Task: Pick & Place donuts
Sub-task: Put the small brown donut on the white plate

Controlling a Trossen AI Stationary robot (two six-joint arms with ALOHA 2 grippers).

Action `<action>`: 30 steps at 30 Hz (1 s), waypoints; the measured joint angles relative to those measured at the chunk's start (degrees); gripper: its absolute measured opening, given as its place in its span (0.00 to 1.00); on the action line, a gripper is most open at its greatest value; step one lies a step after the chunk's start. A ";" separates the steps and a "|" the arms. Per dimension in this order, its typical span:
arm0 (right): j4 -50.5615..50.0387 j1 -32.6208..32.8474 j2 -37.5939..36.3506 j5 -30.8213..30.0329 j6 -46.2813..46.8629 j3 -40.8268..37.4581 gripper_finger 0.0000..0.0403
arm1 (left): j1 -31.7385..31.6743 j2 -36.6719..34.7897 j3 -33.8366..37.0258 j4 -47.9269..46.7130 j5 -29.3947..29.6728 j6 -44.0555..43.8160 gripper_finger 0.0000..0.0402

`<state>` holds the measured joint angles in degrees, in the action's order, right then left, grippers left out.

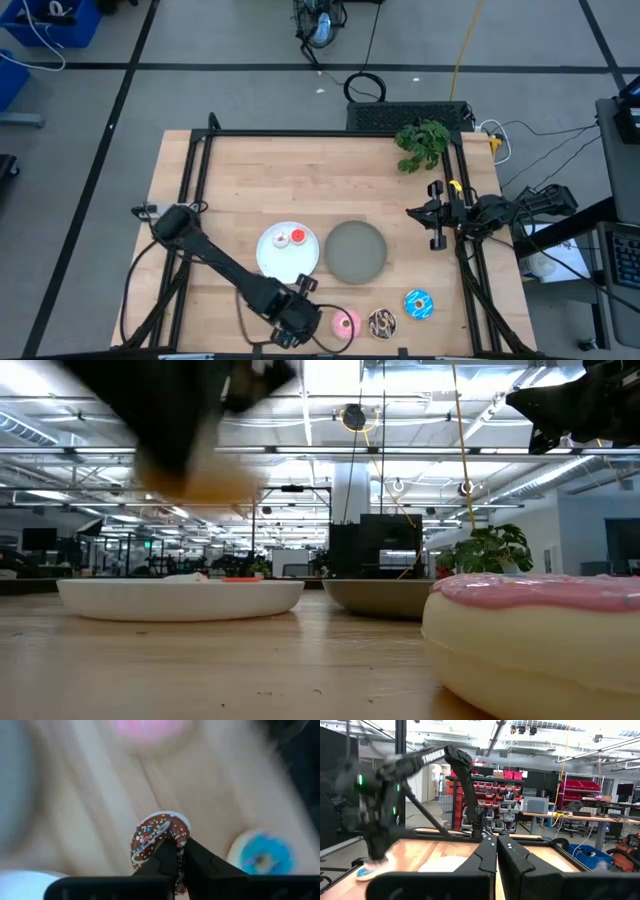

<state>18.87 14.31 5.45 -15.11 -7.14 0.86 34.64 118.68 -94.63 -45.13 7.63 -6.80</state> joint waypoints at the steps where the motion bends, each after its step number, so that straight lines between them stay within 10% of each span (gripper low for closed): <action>1: 0.01 0.00 -0.02 -0.01 0.01 0.00 0.01 | 0.24 -1.30 -1.25 -1.89 1.51 0.44 0.03; 14: -0.23 -0.02 -0.02 0.15 0.02 0.00 0.01 | 1.27 -23.29 -1.08 -30.12 15.90 -17.32 0.02; 30: -0.01 0.00 -0.02 0.07 -0.03 -0.02 0.01 | -5.11 -36.79 31.61 -3.61 10.13 -25.23 0.04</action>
<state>18.85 14.31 5.43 -15.05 -7.17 0.84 29.53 81.89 -63.02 -48.74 17.77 -32.03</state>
